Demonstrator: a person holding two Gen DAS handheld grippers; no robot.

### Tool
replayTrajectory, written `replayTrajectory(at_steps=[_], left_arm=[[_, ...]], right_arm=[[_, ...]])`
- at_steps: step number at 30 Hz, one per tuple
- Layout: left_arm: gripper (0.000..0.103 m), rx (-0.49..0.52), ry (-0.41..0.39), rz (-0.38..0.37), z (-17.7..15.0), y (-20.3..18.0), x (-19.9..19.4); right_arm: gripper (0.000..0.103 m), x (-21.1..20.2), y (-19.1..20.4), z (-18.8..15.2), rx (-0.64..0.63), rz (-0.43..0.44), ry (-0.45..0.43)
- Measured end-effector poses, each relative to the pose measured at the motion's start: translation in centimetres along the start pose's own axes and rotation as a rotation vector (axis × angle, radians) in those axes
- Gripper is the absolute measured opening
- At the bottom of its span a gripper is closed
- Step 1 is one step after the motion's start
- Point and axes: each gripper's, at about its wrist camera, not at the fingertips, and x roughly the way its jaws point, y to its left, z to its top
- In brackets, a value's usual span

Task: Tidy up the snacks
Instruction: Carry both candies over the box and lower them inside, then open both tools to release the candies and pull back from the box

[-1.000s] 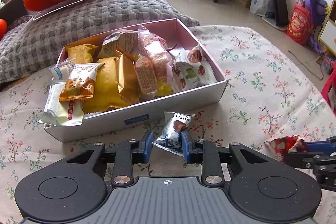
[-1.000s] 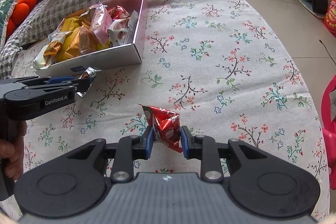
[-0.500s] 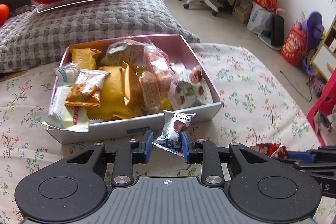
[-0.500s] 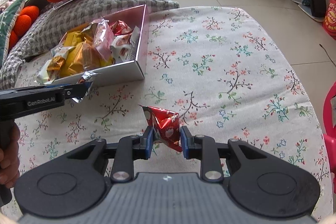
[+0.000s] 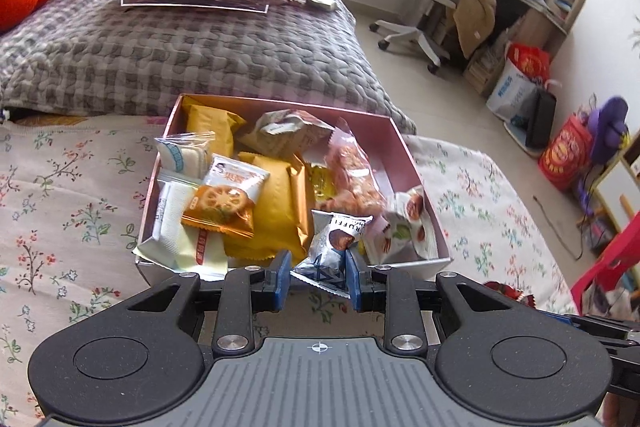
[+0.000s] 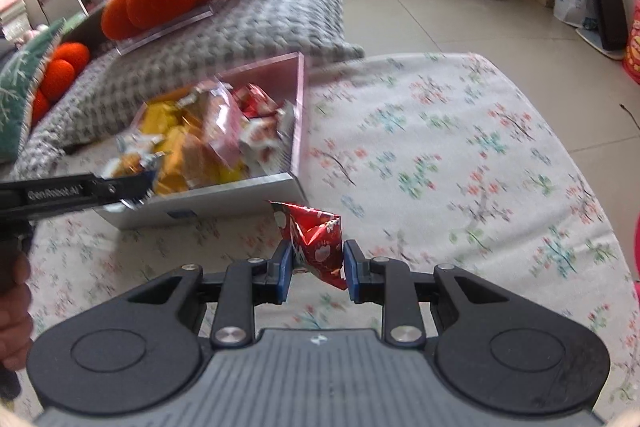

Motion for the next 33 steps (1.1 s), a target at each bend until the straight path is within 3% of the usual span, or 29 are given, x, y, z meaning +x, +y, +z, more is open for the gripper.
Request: replayTrajectory(at_steps=[14,27,30,33], left_arm=[[0.026,-0.043,0.013,0.005,0.7,2.2,2.3],[0.026,-0.048,0.018,0.028,1.0,3.2,4.0],[0.026,-0.058,0.011,0.025,1.2,3.3,3.8],[0.027,-0.07,0.007,0.019,1.5,3.6,3.6]], right_arm=[[0.024,3.3,3.9,3.2,-0.011,0.151,-0.047],[0.025,5.8,5.5,4.0,-0.055,0.137,-0.039],[0.03,6.0,5.6,3.9,-0.056,0.129,-0.05],[0.046,5.6,5.5,4.0,-0.048,0.118,-0.079]])
